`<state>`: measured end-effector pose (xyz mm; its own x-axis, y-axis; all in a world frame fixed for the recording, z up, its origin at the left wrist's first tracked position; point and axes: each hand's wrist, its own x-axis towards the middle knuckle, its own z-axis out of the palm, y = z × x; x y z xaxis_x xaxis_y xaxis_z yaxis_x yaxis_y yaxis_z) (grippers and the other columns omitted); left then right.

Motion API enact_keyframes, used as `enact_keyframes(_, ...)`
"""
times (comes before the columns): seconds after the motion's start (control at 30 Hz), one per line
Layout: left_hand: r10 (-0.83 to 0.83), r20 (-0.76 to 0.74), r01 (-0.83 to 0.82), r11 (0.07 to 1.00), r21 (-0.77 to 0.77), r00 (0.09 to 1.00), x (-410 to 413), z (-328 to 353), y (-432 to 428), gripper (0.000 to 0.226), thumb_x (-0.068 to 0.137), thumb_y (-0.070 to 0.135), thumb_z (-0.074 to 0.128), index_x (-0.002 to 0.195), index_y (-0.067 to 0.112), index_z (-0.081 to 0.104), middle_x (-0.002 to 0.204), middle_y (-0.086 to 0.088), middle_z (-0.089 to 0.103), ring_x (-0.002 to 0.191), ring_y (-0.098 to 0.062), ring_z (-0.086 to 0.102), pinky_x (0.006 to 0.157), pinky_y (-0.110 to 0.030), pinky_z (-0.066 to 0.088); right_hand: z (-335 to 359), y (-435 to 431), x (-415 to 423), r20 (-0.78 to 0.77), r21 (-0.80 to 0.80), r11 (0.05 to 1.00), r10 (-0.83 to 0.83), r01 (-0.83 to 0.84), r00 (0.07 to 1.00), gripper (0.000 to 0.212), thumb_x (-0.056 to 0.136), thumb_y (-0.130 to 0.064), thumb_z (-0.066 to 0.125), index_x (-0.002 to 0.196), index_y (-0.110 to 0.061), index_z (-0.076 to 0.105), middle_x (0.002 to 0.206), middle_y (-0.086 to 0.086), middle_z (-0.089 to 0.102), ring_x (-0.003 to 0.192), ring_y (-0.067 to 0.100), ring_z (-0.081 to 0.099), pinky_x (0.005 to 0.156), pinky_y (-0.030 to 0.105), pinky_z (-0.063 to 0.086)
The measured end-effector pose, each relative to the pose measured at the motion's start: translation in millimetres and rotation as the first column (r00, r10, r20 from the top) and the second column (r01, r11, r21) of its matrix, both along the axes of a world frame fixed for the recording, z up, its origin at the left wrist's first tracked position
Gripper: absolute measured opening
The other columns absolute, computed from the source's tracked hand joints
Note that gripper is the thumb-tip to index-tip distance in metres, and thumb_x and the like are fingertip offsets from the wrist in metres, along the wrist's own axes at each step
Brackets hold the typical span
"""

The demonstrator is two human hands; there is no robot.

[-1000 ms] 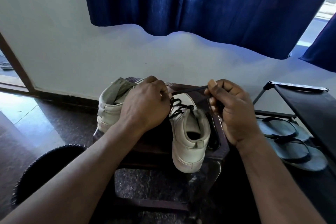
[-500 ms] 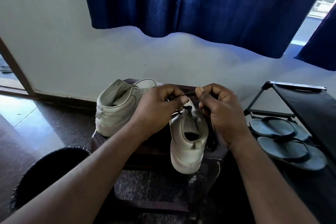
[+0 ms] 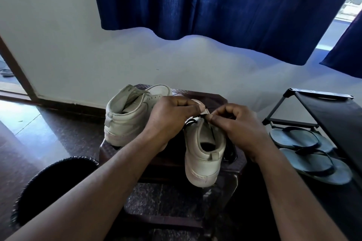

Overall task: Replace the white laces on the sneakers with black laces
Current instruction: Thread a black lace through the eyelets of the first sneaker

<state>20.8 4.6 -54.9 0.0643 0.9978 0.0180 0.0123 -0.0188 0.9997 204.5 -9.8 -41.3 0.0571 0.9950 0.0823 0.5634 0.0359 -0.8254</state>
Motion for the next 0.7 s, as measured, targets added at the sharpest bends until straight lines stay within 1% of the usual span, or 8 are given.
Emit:
enact_keyframes(0.1,-0.013,0.031,0.015,0.998,-0.068,0.999,4.6,-2.0,-1.6,0.006,0.086,0.016,0.083,0.084,0.011,0.083,0.088,-0.009,0.08,0.082,-0.014,0.075,0.08,-0.027,0.059,1.5,-0.8,4.3,0.046,0.004,1.0,-0.008,0.008,0.999,0.013,0.084,-0.037,0.083,0.078,-0.025,0.08,0.075,-0.009,0.075,0.072,0.008,0.067,0.067,0.029,0.051)
enact_keyframes(0.2,-0.013,0.02,0.016,0.991,-0.134,1.0,8.5,-3.1,-1.2,0.007,0.085,0.013,0.082,0.083,0.007,0.082,0.089,-0.014,0.079,0.077,-0.014,0.07,0.076,-0.026,0.058,6.2,-4.6,6.5,0.101,-0.006,1.0,-0.017,0.018,0.995,0.012,0.084,-0.035,0.08,0.076,-0.026,0.082,0.072,-0.004,0.075,0.064,0.008,0.062,0.056,0.023,0.049)
enact_keyframes(0.3,0.001,-0.02,-0.004,0.987,-0.16,1.0,11.0,-3.8,0.6,0.02,0.081,0.018,0.08,0.088,-0.001,0.078,0.087,-0.018,0.076,0.076,-0.017,0.064,0.073,-0.031,0.054,3.1,-2.9,7.2,0.075,0.004,0.996,-0.086,0.086,0.993,0.014,0.084,-0.029,0.077,0.072,-0.024,0.082,0.068,-0.004,0.075,0.063,0.012,0.063,0.056,0.032,0.053)
enact_keyframes(0.4,0.003,-0.052,-0.011,0.989,-0.15,0.999,13.0,-4.6,3.2,0.045,0.069,0.028,0.071,0.095,-0.009,0.07,0.079,-0.011,0.062,0.074,-0.018,0.054,0.072,-0.035,0.045,-5.2,0.5,10.8,-0.113,-0.08,0.986,-0.153,0.144,0.982,0.027,0.081,-0.025,0.077,0.064,-0.006,0.072,0.055,0.0,0.059,0.058,0.018,0.048,0.056,0.037,0.044)
enact_keyframes(0.5,-0.012,-0.048,0.005,0.989,-0.147,0.999,14.9,-5.6,4.1,0.042,0.076,0.026,0.079,0.094,-0.011,0.07,0.077,-0.017,0.067,0.072,-0.02,0.055,0.07,-0.036,0.047,-11.5,3.3,15.4,-0.328,-0.139,0.984,-0.15,0.109,0.933,0.038,0.076,-0.025,0.08,0.074,0.01,0.066,0.067,0.018,0.059,0.068,0.023,0.052,0.065,0.04,0.049)
enact_keyframes(0.57,-0.027,-0.051,0.02,0.989,-0.144,0.998,15.9,-3.5,3.2,0.032,0.081,0.026,0.087,0.087,-0.004,0.077,0.087,-0.02,0.076,0.073,-0.02,0.065,0.073,-0.035,0.055,-12.7,2.6,15.7,-0.367,-0.157,0.984,-0.136,0.083,0.92,0.03,0.08,-0.02,0.08,0.079,0.009,0.072,0.077,0.028,0.069,0.071,0.026,0.061,0.073,0.042,0.056)
enact_keyframes(0.63,-0.035,-0.07,0.024,0.989,-0.143,0.997,16.1,-2.1,3.8,0.024,0.082,0.024,0.088,0.083,0.001,0.08,0.09,-0.018,0.077,0.073,-0.018,0.068,0.076,-0.034,0.058,-12.3,0.9,15.1,-0.391,-0.17,0.982,-0.142,0.08,0.91,0.014,0.086,-0.013,0.078,0.08,0.0,0.079,0.086,0.025,0.076,0.075,0.027,0.069,0.079,0.043,0.06)
enact_keyframes(0.7,-0.028,-0.099,0.015,0.992,-0.128,0.995,16.2,-1.3,5.2,0.02,0.083,0.021,0.086,0.081,0.003,0.079,0.087,-0.016,0.077,0.071,-0.016,0.066,0.073,-0.033,0.057,-11.7,-0.4,14.9,-0.408,-0.176,0.982,-0.142,0.075,0.902,0.013,0.089,-0.01,0.076,0.081,0.0,0.08,0.087,0.024,0.077,0.076,0.027,0.071,0.076,0.04,0.061)
